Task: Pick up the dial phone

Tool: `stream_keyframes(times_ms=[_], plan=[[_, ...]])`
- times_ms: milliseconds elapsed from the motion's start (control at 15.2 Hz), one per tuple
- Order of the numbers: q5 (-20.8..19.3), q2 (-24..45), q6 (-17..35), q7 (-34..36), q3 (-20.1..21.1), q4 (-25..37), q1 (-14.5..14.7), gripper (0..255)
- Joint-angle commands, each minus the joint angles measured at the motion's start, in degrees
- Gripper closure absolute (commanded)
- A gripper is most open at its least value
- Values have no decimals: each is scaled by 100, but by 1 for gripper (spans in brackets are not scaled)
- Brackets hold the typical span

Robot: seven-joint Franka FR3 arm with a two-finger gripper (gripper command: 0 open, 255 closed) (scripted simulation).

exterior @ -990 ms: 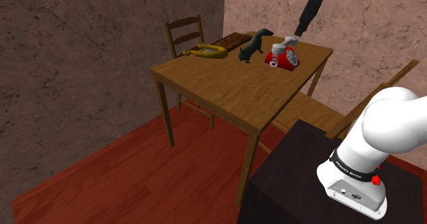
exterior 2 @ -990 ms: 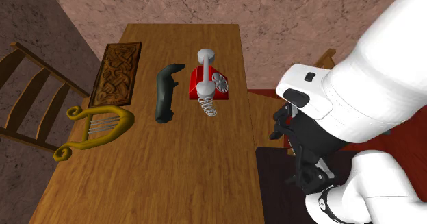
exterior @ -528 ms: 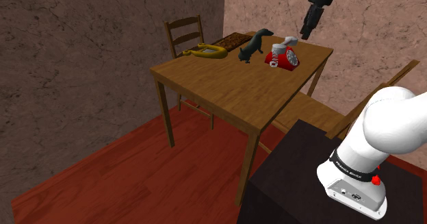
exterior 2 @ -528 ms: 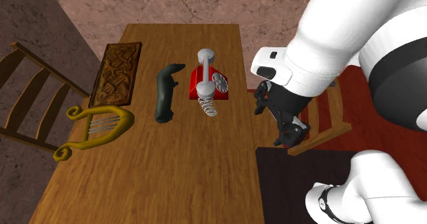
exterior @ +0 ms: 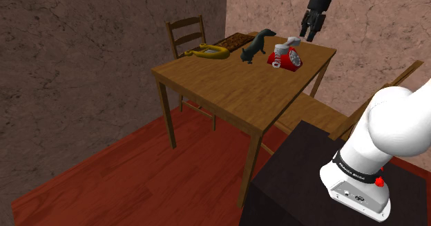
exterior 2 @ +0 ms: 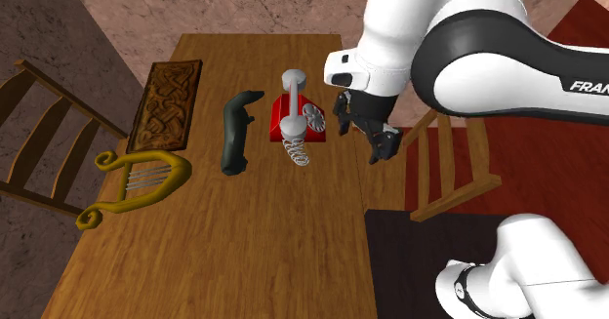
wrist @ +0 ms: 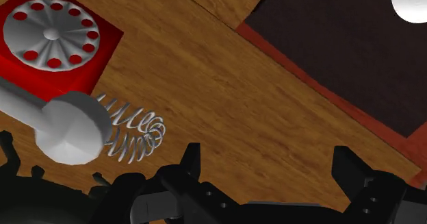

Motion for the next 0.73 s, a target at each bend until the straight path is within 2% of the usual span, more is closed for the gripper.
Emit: stream_keyframes(times_ms=[0,198,396,528,660], plan=[[57,473,35,-668,-369,348,166,0],[309,1276,92,-1685,-924,895,384,0],[802,2259,97,-2802,-1443,1530,498,0],[1258,3010,40,-3581,-1678,2013,416,0],[1733,3768,-76,-4314,-1750,2548,164,0]])
